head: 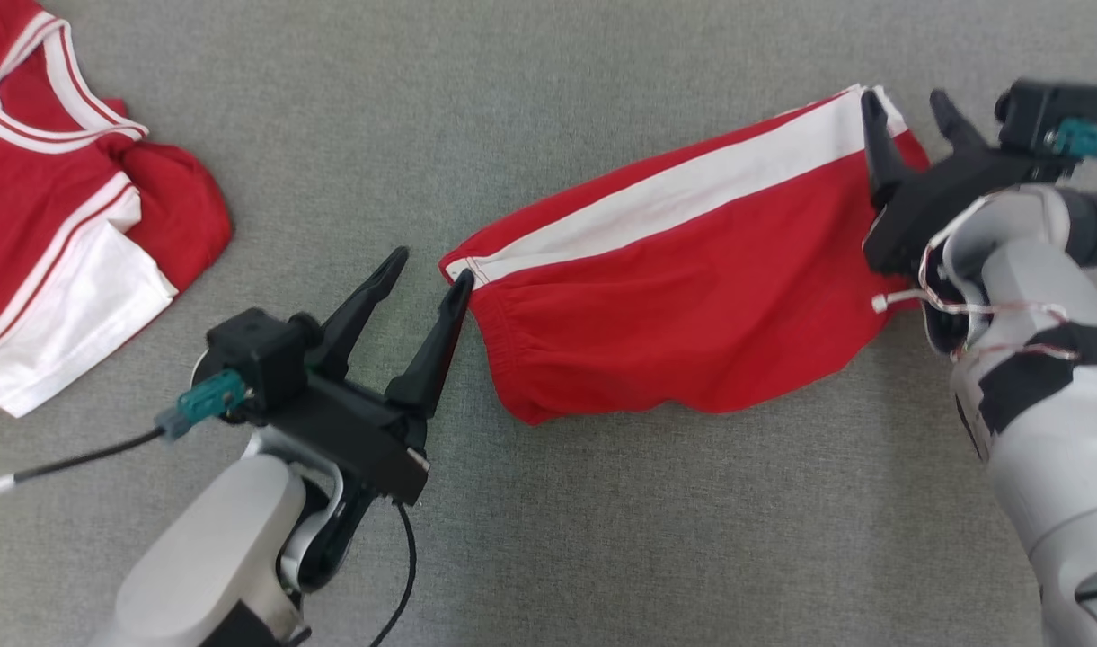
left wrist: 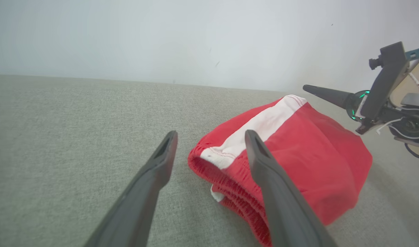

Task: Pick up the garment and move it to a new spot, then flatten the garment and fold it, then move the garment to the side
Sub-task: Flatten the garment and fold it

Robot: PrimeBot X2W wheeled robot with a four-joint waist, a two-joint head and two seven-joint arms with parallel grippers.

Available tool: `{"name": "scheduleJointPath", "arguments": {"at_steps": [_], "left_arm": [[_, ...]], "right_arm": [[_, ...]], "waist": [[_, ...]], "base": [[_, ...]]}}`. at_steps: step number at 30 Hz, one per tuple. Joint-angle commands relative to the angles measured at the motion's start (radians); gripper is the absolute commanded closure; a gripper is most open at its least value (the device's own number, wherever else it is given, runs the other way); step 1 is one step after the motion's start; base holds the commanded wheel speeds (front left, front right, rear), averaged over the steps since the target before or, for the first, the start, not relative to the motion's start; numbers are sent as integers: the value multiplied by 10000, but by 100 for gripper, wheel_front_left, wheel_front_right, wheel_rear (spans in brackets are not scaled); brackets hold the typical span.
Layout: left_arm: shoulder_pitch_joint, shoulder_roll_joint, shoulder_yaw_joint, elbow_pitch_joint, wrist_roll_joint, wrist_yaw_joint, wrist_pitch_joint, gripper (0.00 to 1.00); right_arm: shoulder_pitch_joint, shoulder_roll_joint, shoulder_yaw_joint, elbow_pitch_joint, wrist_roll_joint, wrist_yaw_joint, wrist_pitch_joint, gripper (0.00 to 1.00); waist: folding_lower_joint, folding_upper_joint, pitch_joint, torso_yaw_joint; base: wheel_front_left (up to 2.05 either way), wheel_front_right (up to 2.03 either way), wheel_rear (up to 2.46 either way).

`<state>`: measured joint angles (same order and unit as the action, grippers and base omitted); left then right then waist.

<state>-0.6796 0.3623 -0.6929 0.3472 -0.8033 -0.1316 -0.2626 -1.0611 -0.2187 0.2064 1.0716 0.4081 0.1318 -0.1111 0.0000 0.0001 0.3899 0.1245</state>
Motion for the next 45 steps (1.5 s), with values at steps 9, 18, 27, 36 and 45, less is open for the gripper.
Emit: {"name": "scheduleJointPath", "arguments": {"at_steps": [9, 18, 27, 36, 45], "left_arm": [[2167, -353, 2413, -915, 1428, 80, -32, 0], [4097, -970, 5542, -1813, 3322, 125, -32, 0], [4729, -1724, 6518, -1915, 4296, 18, -34, 0], [5039, -1709, 6147, -1791, 4204, 17, -32, 0], [5662, -1637, 6159, -1783, 4256, 15, -34, 0]], "right_arm": [[1355, -860, 815, -343, 1062, -23, 95, 0], [1921, -1108, 1099, 88, 1560, -23, 544, 0], [2319, -720, 1309, 517, 2012, -23, 958, 100], [2685, -787, 1552, -261, 2738, -23, 597, 100], [5159, -1553, 2057, -2797, 4156, -23, 743, 100]], "waist": [[0, -1, -771, 193], [0, -1, -838, 464], [0, -1, -1015, 520], [0, -1, -1763, 132], [0, -1, -2560, -711]], "base": [[0, 0, 0], [0, 0, 0], [0, 0, 0], [0, 0, 0], [0, 0, 0]]}}
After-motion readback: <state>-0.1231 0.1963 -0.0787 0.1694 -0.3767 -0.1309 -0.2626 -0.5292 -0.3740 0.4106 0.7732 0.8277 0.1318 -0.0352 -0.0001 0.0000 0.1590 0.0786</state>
